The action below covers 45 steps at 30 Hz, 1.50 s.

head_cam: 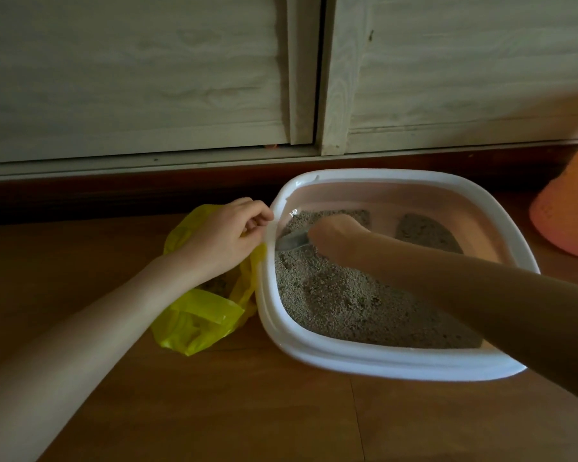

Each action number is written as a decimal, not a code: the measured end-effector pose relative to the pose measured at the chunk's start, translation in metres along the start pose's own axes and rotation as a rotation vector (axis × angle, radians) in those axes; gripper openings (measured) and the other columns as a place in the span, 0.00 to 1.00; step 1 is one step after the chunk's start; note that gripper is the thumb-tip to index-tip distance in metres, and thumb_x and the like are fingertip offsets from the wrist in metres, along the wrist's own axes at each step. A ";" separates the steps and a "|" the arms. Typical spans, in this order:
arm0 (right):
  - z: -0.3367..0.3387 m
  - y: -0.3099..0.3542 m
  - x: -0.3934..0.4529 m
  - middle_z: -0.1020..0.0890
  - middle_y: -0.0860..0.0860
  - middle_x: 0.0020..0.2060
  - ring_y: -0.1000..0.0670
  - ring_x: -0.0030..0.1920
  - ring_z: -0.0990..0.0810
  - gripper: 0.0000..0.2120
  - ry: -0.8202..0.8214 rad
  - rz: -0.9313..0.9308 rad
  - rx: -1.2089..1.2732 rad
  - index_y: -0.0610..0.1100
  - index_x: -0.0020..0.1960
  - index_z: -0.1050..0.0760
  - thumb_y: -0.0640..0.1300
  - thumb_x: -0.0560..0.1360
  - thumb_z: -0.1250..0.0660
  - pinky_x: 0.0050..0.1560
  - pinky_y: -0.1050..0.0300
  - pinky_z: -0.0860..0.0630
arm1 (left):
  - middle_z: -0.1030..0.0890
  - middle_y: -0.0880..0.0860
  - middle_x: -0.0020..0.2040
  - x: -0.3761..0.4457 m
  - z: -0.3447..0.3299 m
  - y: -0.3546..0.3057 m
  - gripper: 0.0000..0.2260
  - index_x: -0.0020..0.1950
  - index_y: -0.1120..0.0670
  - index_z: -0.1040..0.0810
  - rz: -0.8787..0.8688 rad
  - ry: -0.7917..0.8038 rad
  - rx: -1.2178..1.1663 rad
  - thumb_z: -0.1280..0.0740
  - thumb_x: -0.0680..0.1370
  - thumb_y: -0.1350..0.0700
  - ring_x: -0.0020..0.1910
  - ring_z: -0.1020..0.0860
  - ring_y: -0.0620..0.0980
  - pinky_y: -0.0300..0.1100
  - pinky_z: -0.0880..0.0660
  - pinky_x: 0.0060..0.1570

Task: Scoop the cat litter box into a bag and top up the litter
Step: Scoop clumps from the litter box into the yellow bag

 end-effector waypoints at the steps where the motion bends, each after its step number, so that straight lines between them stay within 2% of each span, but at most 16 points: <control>1: -0.002 0.000 0.001 0.21 0.42 0.56 0.47 0.46 0.18 0.14 -0.021 0.048 -0.033 0.40 0.65 0.29 0.39 0.80 0.41 0.47 0.57 0.20 | 0.24 0.48 0.47 0.000 0.000 0.000 0.08 0.54 0.54 0.21 0.004 0.001 0.005 0.35 0.76 0.62 0.44 0.25 0.40 0.26 0.31 0.42; 4: -0.013 0.002 -0.003 0.18 0.49 0.45 0.51 0.39 0.19 0.11 -0.085 0.214 -0.176 0.45 0.59 0.24 0.42 0.79 0.40 0.41 0.58 0.19 | 0.23 0.49 0.48 0.001 -0.001 0.000 0.08 0.54 0.55 0.21 0.011 0.005 0.015 0.35 0.76 0.62 0.44 0.25 0.41 0.27 0.31 0.43; 7: -0.024 0.002 -0.019 0.19 0.52 0.42 0.53 0.37 0.21 0.11 -0.098 0.358 -0.292 0.48 0.59 0.24 0.43 0.79 0.41 0.38 0.61 0.22 | 0.23 0.49 0.48 0.005 -0.005 -0.004 0.09 0.54 0.54 0.22 0.003 0.007 0.008 0.36 0.77 0.62 0.45 0.25 0.42 0.30 0.29 0.44; 9: -0.031 -0.004 -0.030 0.19 0.53 0.41 0.54 0.36 0.22 0.11 -0.074 0.407 -0.325 0.48 0.60 0.25 0.43 0.79 0.39 0.36 0.64 0.26 | 0.24 0.48 0.49 0.008 -0.008 -0.007 0.09 0.54 0.54 0.22 -0.004 0.013 -0.013 0.36 0.77 0.62 0.45 0.24 0.43 0.37 0.26 0.46; 12: -0.036 -0.016 -0.045 0.18 0.53 0.42 0.55 0.36 0.23 0.14 0.007 0.400 -0.309 0.49 0.63 0.25 0.42 0.79 0.39 0.38 0.65 0.26 | 0.24 0.49 0.48 0.011 -0.015 -0.012 0.08 0.53 0.53 0.22 -0.038 0.020 -0.047 0.35 0.76 0.62 0.45 0.23 0.45 0.47 0.24 0.47; 16: -0.013 -0.032 -0.059 0.17 0.54 0.44 0.54 0.40 0.20 0.14 0.059 0.338 -0.169 0.52 0.63 0.24 0.43 0.79 0.39 0.39 0.66 0.27 | 0.24 0.47 0.47 0.012 -0.017 -0.013 0.08 0.53 0.52 0.22 -0.052 0.017 -0.066 0.35 0.76 0.62 0.45 0.23 0.45 0.48 0.24 0.47; 19: 0.011 -0.047 -0.049 0.18 0.55 0.45 0.55 0.43 0.20 0.13 -0.040 0.278 -0.141 0.54 0.61 0.24 0.45 0.79 0.39 0.46 0.62 0.22 | 0.24 0.46 0.47 0.012 -0.016 -0.010 0.08 0.52 0.52 0.21 -0.052 0.014 -0.075 0.35 0.76 0.62 0.45 0.23 0.46 0.49 0.24 0.47; 21: 0.015 -0.050 -0.035 0.18 0.55 0.45 0.55 0.42 0.19 0.13 -0.128 0.210 -0.175 0.54 0.61 0.24 0.44 0.78 0.39 0.45 0.62 0.21 | 0.24 0.47 0.46 0.011 -0.016 -0.007 0.08 0.52 0.54 0.21 -0.051 0.013 -0.062 0.34 0.75 0.62 0.44 0.23 0.47 0.51 0.24 0.46; 23: 0.009 -0.045 -0.021 0.19 0.52 0.41 0.54 0.36 0.20 0.12 -0.128 0.093 -0.218 0.49 0.61 0.24 0.43 0.79 0.38 0.35 0.62 0.22 | 0.24 0.47 0.47 0.009 -0.014 -0.006 0.08 0.53 0.54 0.21 -0.040 0.016 -0.048 0.35 0.76 0.62 0.44 0.23 0.45 0.49 0.24 0.46; 25: -0.001 -0.035 -0.011 0.22 0.49 0.39 0.54 0.32 0.23 0.13 -0.062 0.000 -0.206 0.45 0.63 0.27 0.41 0.78 0.37 0.28 0.62 0.25 | 0.24 0.47 0.47 0.007 -0.011 -0.005 0.08 0.53 0.52 0.21 -0.031 0.016 -0.038 0.35 0.76 0.62 0.44 0.24 0.43 0.41 0.25 0.44; 27: -0.007 -0.024 -0.007 0.24 0.49 0.38 0.53 0.32 0.23 0.14 -0.031 -0.031 -0.145 0.43 0.65 0.28 0.40 0.79 0.37 0.33 0.62 0.22 | 0.24 0.47 0.47 0.005 -0.006 -0.004 0.09 0.53 0.53 0.21 -0.028 0.010 -0.033 0.35 0.76 0.62 0.44 0.25 0.41 0.32 0.28 0.43; 29: -0.008 -0.021 -0.008 0.30 0.50 0.33 0.53 0.31 0.26 0.11 0.005 -0.038 -0.128 0.41 0.61 0.27 0.40 0.79 0.38 0.37 0.64 0.24 | 0.24 0.48 0.47 0.002 -0.002 -0.002 0.09 0.54 0.54 0.21 -0.022 0.004 -0.023 0.35 0.76 0.62 0.44 0.25 0.41 0.28 0.30 0.42; 34: -0.010 -0.028 -0.017 0.30 0.52 0.31 0.54 0.30 0.25 0.06 0.057 -0.044 -0.157 0.40 0.46 0.28 0.43 0.80 0.38 0.33 0.63 0.24 | 0.24 0.48 0.48 -0.002 0.000 0.003 0.08 0.54 0.54 0.21 -0.011 0.009 -0.006 0.35 0.77 0.61 0.45 0.25 0.41 0.30 0.29 0.42; 39: -0.007 -0.054 -0.042 0.21 0.54 0.33 0.58 0.28 0.26 0.06 0.123 -0.026 0.126 0.45 0.49 0.20 0.46 0.77 0.34 0.27 0.68 0.30 | 0.24 0.47 0.49 0.003 -0.006 -0.002 0.09 0.54 0.53 0.22 -0.010 0.017 -0.005 0.36 0.77 0.61 0.45 0.24 0.43 0.31 0.29 0.43; 43: -0.012 -0.113 -0.063 0.18 0.56 0.29 0.58 0.29 0.23 0.06 0.206 -0.139 0.446 0.48 0.49 0.18 0.47 0.76 0.33 0.35 0.62 0.22 | 0.24 0.49 0.49 0.008 -0.011 -0.013 0.08 0.53 0.54 0.21 -0.049 0.017 -0.046 0.35 0.76 0.62 0.46 0.24 0.46 0.42 0.24 0.46; 45: -0.026 -0.149 -0.075 0.18 0.54 0.30 0.58 0.23 0.28 0.05 0.287 -0.243 0.583 0.47 0.48 0.19 0.47 0.76 0.33 0.27 0.65 0.27 | 0.23 0.49 0.48 0.009 -0.013 -0.016 0.07 0.52 0.54 0.22 -0.070 0.021 -0.058 0.35 0.76 0.62 0.46 0.24 0.47 0.45 0.24 0.47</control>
Point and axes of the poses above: each hand's wrist, its own x-axis towards the middle knuckle, its own z-axis out of the back of the hand, y = z × x, the point moved 5 cm from there along x, towards the middle knuckle
